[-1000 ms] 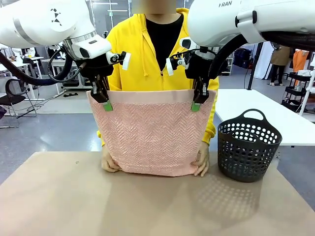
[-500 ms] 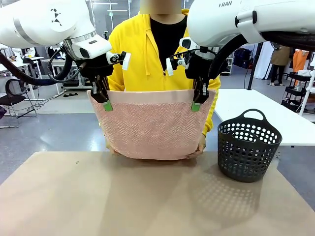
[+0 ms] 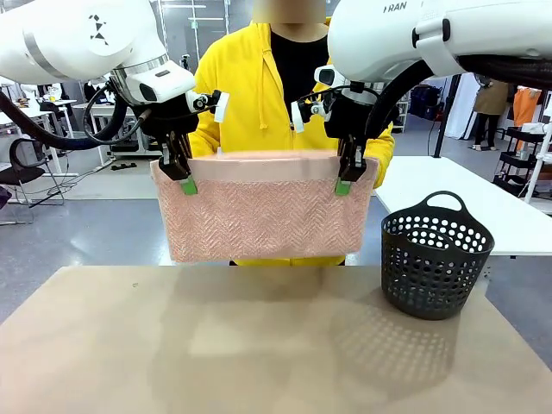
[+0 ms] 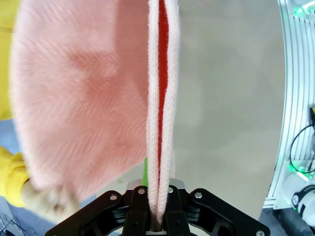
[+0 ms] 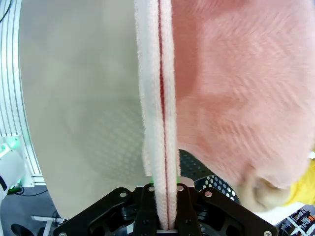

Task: Fold the towel.
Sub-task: Release the end of the 100 cm Hotel Towel you were holding.

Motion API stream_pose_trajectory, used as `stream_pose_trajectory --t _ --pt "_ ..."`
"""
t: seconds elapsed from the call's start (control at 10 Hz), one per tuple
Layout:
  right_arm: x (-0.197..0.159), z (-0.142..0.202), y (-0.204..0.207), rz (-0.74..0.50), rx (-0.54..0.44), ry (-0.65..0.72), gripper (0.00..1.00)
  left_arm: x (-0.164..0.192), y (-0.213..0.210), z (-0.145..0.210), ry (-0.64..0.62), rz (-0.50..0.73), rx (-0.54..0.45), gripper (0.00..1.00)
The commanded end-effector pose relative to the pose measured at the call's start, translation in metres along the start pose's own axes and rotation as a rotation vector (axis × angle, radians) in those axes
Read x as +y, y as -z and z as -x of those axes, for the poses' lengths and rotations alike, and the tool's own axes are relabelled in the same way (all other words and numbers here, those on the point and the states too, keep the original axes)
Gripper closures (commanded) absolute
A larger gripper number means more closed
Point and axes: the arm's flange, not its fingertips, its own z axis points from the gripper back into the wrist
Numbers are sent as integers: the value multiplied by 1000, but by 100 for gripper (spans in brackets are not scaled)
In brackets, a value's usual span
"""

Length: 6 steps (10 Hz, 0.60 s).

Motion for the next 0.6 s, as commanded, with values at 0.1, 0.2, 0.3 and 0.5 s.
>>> stream_pose_trajectory --t 0.1,0.2,0.3,0.5 --pt "0 1 -1 2 2 -3 100 3 -3 0 0 -7 1 100" --pt "0 1 -1 2 2 -3 100 3 -3 0 0 -7 1 100" --pt "0 1 -1 2 2 -3 100 3 -3 0 0 -7 1 100" --pt "0 1 -1 2 2 -3 100 3 -3 0 0 -7 1 100"
